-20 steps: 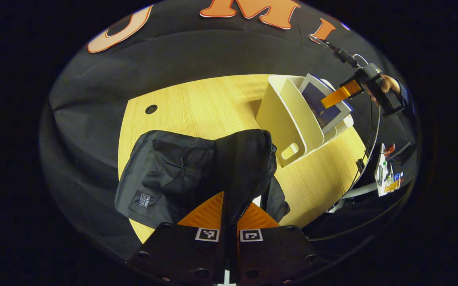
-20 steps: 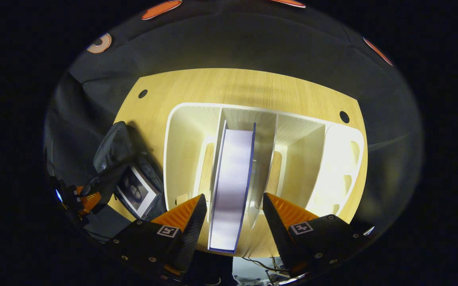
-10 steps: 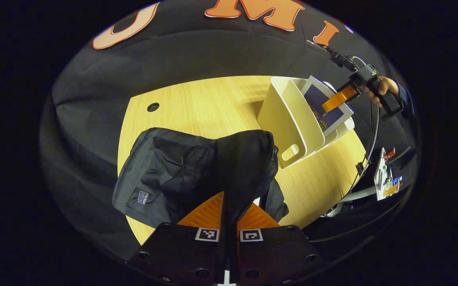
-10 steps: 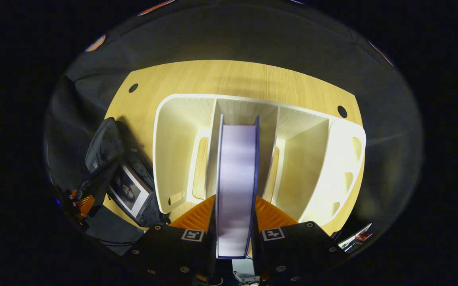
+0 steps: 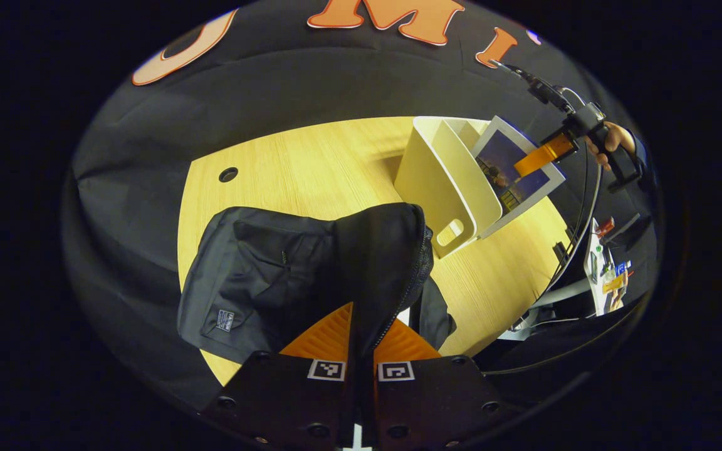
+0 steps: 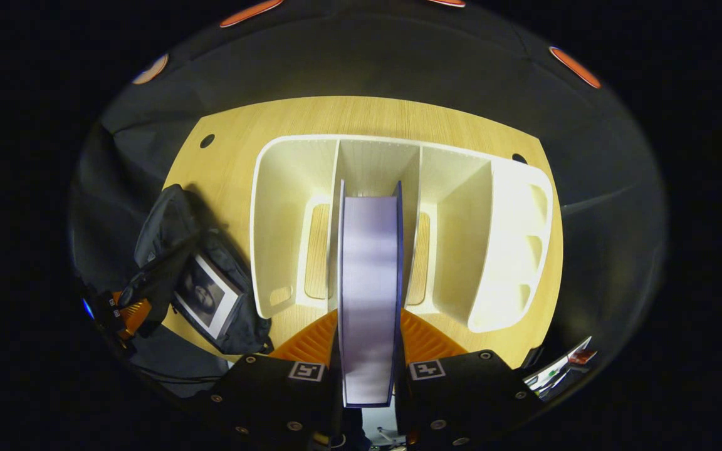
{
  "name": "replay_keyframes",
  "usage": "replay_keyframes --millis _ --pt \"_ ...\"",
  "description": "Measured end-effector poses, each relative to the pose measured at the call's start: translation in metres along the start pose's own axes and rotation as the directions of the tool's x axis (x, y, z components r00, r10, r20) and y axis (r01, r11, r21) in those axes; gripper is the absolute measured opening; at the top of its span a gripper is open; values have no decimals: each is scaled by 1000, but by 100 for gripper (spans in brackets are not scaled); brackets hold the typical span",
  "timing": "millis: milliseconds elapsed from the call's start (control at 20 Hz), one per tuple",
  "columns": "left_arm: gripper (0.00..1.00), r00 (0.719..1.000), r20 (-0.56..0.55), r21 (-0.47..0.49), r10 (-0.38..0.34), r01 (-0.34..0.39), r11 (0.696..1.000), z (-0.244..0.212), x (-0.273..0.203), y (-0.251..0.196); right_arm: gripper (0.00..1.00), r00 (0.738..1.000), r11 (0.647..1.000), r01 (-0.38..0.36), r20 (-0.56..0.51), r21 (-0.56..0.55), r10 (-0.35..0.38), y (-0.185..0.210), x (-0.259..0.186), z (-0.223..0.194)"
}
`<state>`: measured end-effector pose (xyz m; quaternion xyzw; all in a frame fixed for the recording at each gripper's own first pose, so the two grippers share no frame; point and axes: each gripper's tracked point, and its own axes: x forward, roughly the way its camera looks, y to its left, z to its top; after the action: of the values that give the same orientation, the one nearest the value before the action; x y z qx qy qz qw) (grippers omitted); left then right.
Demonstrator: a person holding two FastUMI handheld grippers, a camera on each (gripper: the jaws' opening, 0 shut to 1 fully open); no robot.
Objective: Open the schoolbag, grab two books from the bookshelf and put them into the schoolbag.
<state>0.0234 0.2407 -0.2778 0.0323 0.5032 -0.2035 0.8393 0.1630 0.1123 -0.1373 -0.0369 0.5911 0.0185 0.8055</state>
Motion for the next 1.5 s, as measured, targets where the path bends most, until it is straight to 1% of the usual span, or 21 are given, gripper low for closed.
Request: replay_keyframes --millis 200,450,700,850,950,1100,1300,1400,1500 --pt "5 1000 -5 36 -24 24 999 -1 1 -1 35 1000 999 -5 12 49 5 -4 -11 -27" --pt "5 999 -17 82 -49 50 995 0 5 -1 35 999 994 -36 34 105 32 0 -29 -62" --pt "5 997 -29 123 -66 69 990 1 4 -1 35 996 984 -72 62 163 63 4 -46 -94" --pt "5 996 -37 141 -81 86 986 1 5 -1 35 995 978 -78 70 192 66 6 -48 -112" --pt "5 995 -40 155 -87 92 984 2 5 -1 34 994 970 -99 76 224 84 11 -48 -124" --pt "5 994 -46 173 -99 106 979 1 4 -1 35 986 949 -156 95 273 135 25 -47 -145" --pt "5 993 -53 203 -102 110 973 2 4 1 34 969 910 -243 134 337 209 39 -50 -169" --pt "5 993 -52 213 -101 110 971 3 3 1 34 951 881 -303 175 363 255 46 -54 -174" --pt "5 993 -48 210 -106 114 971 3 3 0 34 923 844 -379 223 379 314 58 -61 -179"
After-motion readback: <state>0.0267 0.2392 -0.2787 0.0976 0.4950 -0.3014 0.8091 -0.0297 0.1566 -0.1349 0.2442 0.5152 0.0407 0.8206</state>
